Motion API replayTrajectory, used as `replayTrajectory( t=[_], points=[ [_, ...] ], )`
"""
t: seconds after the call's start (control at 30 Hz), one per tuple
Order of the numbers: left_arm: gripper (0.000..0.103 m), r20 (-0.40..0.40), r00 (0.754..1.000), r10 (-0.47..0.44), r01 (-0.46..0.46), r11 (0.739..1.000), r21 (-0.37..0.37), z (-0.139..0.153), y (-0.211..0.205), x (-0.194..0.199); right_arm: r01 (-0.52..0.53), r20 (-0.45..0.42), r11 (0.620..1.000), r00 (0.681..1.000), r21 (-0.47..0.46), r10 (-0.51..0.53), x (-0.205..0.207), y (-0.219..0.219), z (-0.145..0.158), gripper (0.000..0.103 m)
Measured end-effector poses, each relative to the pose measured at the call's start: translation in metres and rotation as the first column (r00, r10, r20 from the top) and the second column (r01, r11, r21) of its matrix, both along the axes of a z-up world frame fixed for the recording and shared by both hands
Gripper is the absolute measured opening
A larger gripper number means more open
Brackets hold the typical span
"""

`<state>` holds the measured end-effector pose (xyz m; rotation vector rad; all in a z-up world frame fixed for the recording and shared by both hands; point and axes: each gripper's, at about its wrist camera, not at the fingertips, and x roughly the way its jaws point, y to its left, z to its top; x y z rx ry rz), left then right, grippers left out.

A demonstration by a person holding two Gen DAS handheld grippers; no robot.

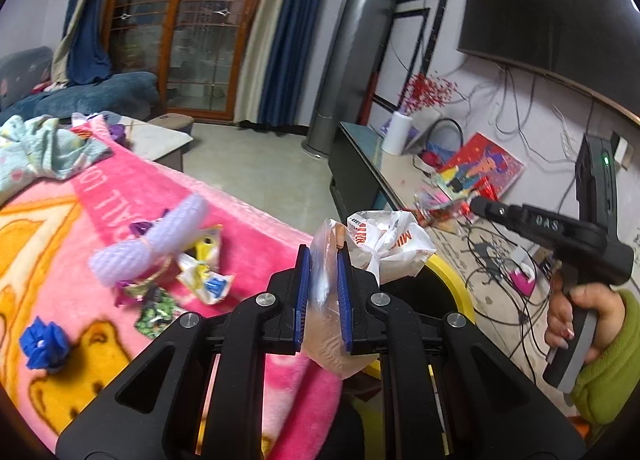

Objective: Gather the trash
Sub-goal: 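Carry the clear bag and red wrapper over the yellow bin and open both grippers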

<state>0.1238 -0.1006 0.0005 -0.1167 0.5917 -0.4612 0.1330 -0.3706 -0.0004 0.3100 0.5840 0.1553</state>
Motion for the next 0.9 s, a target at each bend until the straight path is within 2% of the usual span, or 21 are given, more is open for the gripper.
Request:
replayTrajectory(
  t=[0.43,0.9],
  points=[
    [0.008,-0.033,0.99,-0.134,0.136,0.986,0.093,-0.03,-0.065,-0.001,0.104,-0.023,0.994,0.994,-0.02,-0.104,0.004,-0.032,-0.015,0.005],
    [0.008,-0.089,0.976,-0.2,0.212,0.964,0.158,-0.058,-0.102,0.004,0.131,-0.098,0.991,0.987,-0.006,-0.131,0.015,-0.051,-0.038,0.005]
  ],
)
